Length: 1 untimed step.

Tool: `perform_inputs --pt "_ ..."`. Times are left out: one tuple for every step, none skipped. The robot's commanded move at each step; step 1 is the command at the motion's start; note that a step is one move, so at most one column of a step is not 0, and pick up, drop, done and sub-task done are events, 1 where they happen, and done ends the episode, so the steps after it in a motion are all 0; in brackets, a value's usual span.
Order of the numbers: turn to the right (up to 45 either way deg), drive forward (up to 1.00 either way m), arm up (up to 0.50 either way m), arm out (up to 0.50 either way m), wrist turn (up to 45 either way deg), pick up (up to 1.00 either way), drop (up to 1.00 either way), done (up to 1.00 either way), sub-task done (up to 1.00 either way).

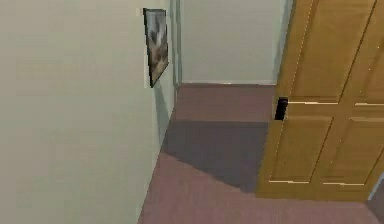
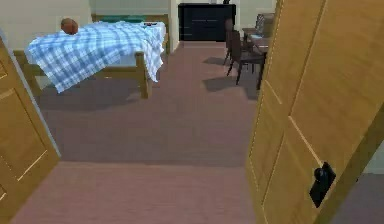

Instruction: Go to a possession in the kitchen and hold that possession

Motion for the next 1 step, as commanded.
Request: perform_inputs --pt "0.0 1.00 0.00 0.00 0.0 0.00 0.00 0.00 0.00"
